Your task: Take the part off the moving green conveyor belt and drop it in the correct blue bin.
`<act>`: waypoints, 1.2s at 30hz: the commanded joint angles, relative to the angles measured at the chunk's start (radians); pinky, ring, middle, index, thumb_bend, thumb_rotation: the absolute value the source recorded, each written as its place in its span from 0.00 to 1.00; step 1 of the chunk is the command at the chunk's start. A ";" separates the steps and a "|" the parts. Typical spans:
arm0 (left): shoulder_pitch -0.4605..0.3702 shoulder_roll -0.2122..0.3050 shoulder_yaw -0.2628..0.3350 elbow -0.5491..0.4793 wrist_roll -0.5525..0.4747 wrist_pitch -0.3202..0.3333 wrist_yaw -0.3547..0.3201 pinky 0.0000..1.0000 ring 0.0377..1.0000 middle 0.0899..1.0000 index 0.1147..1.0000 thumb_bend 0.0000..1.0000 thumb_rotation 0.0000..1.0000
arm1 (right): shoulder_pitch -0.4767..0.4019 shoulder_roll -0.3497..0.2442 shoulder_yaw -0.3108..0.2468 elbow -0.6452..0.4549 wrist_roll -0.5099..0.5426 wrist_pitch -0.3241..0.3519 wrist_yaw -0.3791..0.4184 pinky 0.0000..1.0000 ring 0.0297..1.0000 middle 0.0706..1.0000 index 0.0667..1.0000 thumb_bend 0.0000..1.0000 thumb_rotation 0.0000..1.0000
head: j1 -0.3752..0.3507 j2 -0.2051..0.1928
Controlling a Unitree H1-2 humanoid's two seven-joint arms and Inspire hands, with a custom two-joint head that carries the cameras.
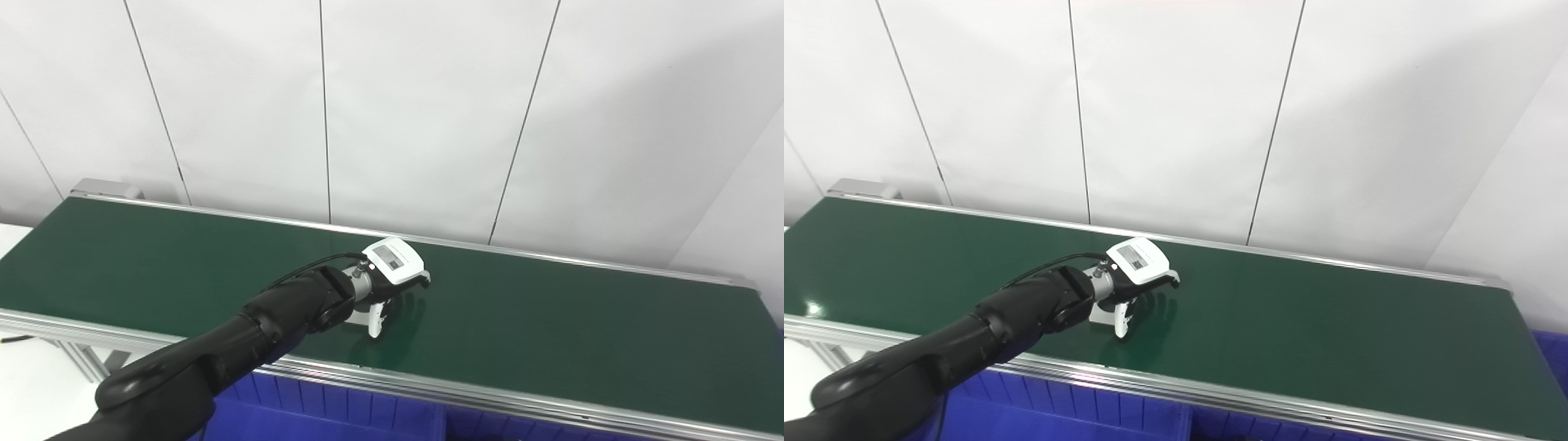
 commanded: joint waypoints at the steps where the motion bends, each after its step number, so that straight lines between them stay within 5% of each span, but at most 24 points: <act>1: -0.024 0.101 0.008 0.021 0.048 0.056 -0.066 0.46 0.60 0.71 0.77 1.00 0.07 | -0.003 0.000 -0.003 -0.032 0.005 -0.043 0.004 0.84 0.87 0.86 0.87 0.87 0.99 | 0.002 0.002; 9: -0.024 0.128 0.059 -0.021 -0.010 0.048 -0.181 0.57 0.69 0.79 0.80 1.00 0.06 | 0.001 0.004 -0.010 -0.039 0.012 -0.043 0.014 0.85 0.88 0.86 0.87 0.86 0.99 | 0.001 0.007; 17: -0.022 0.134 0.100 -0.045 -0.038 0.054 -0.262 0.50 0.65 0.78 0.82 1.00 0.10 | -0.003 0.001 -0.018 -0.031 0.009 -0.043 0.022 0.86 0.88 0.86 0.87 0.85 1.00 | 0.007 0.004; 20: -0.022 0.134 0.108 -0.040 -0.033 0.048 -0.253 0.44 0.57 0.72 0.81 1.00 0.11 | -0.005 0.003 -0.021 -0.027 0.012 -0.043 0.028 0.86 0.88 0.86 0.87 0.86 0.99 | 0.007 0.004; 30: -0.003 0.087 0.105 0.049 -0.013 0.074 -0.116 0.52 0.67 0.79 0.81 1.00 0.08 | 0.001 0.007 -0.020 -0.036 0.005 -0.043 0.028 0.86 0.88 0.86 0.87 0.86 0.99 | -0.007 0.008; 36: -0.013 0.046 0.145 0.023 -0.057 0.101 -0.122 0.50 0.67 0.79 0.81 1.00 0.09 | 0.001 0.010 -0.012 -0.031 -0.004 -0.043 0.020 0.86 0.88 0.86 0.87 0.87 1.00 | -0.012 0.007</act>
